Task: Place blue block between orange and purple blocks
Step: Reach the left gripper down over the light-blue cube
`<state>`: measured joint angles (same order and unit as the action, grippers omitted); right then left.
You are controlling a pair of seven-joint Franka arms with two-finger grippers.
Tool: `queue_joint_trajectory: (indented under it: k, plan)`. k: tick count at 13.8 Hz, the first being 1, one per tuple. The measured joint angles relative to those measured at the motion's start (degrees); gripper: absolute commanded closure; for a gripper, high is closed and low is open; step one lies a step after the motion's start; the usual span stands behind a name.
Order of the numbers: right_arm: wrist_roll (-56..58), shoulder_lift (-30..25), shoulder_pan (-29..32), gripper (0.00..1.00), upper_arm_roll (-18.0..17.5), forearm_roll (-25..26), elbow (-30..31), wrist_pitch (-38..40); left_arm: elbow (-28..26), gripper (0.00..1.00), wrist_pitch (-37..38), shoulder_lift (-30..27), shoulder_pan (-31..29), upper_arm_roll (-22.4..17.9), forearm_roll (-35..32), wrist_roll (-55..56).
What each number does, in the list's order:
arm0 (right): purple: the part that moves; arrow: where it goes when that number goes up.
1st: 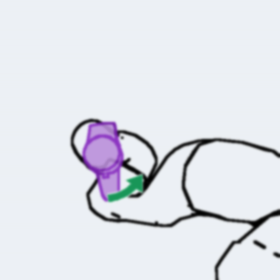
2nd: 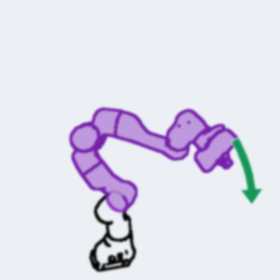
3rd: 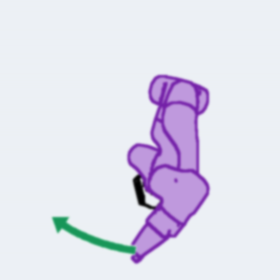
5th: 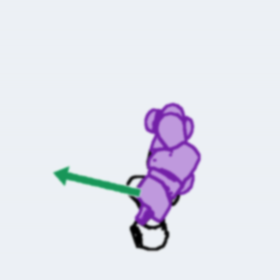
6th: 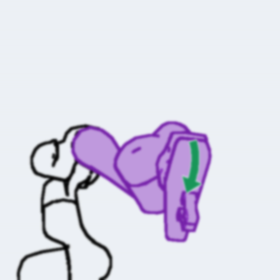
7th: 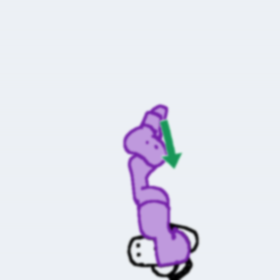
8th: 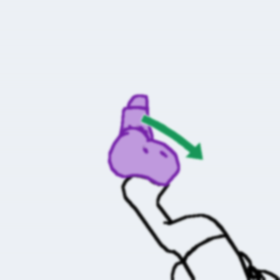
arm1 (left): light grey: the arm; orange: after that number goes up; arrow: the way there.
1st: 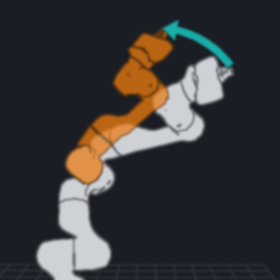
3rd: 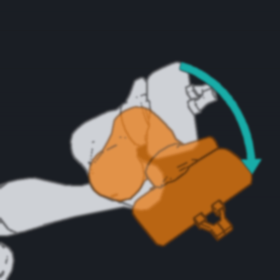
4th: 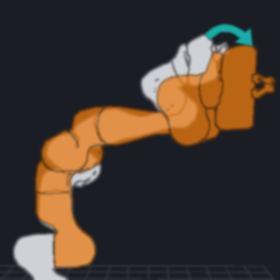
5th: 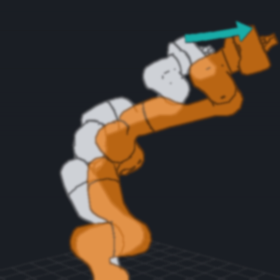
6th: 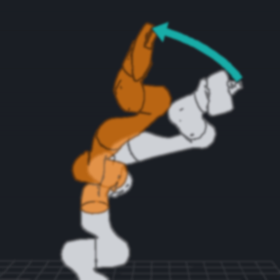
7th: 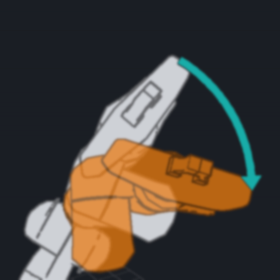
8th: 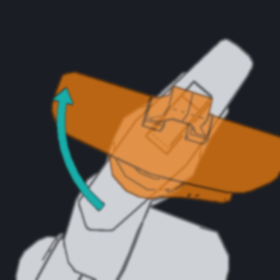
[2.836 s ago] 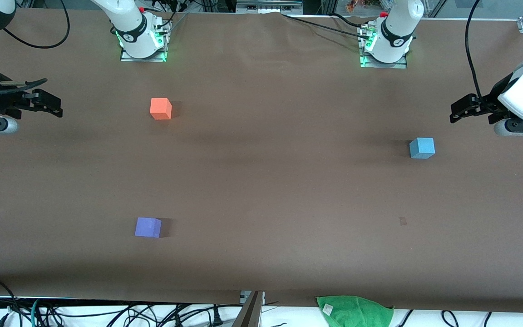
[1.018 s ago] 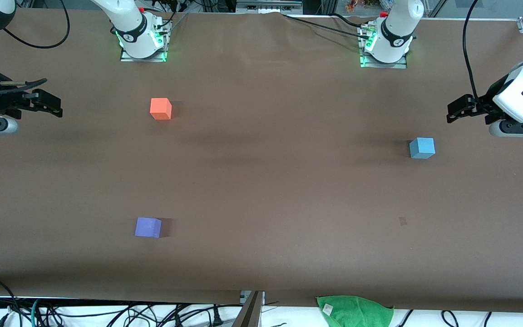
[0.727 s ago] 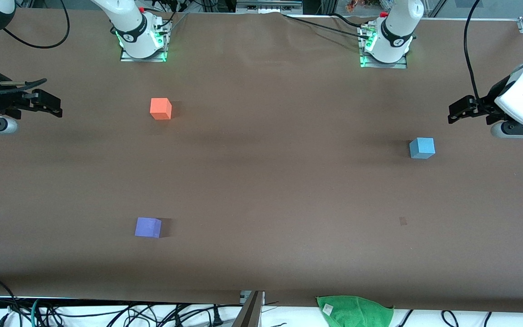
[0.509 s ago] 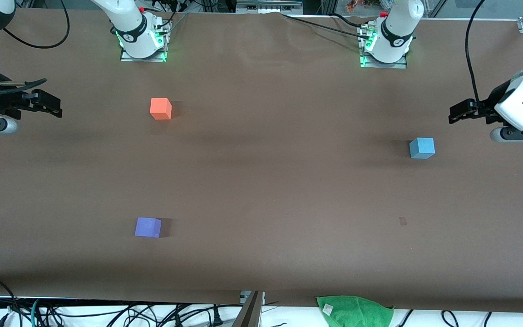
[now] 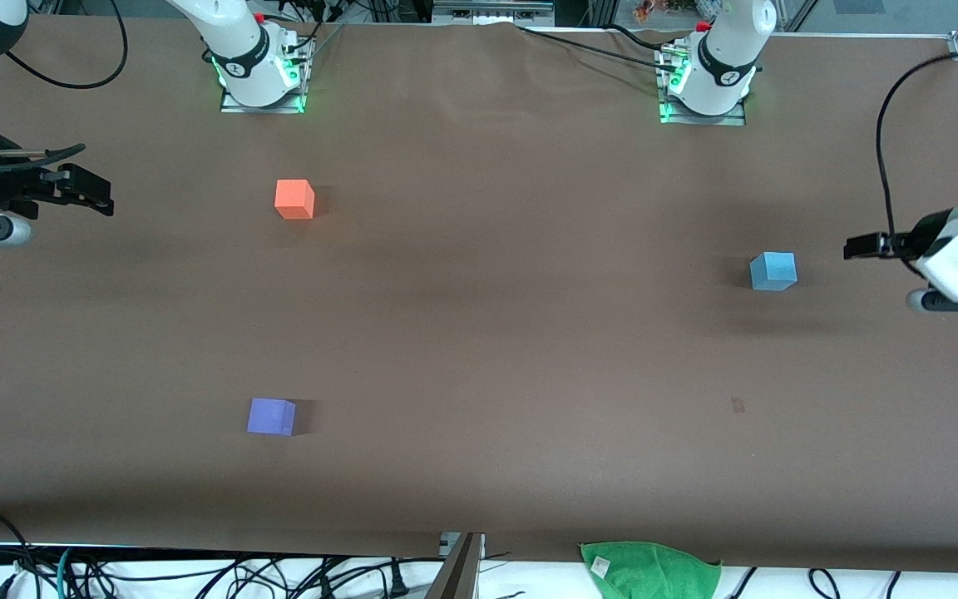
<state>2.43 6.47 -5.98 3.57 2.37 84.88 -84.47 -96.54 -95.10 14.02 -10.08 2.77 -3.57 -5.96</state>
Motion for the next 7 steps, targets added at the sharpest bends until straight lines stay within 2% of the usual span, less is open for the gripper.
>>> queue_joint_trajectory:
  k: [2, 7]
  plan:
    - [0.0, 0.0, 0.01, 0.0, 0.01, 0.0, 0.0, 0.0, -5.17, 0.0, -7.55, 0.94, -0.44, 0.01, -0.05, -0.05]
    - [0.0, 0.0, 0.01, 0.0, 0.01, -0.01, 0.0, -0.01, -24.28, 0.0, -31.25, 0.19, -0.57, 0.06, -0.27, -0.11]
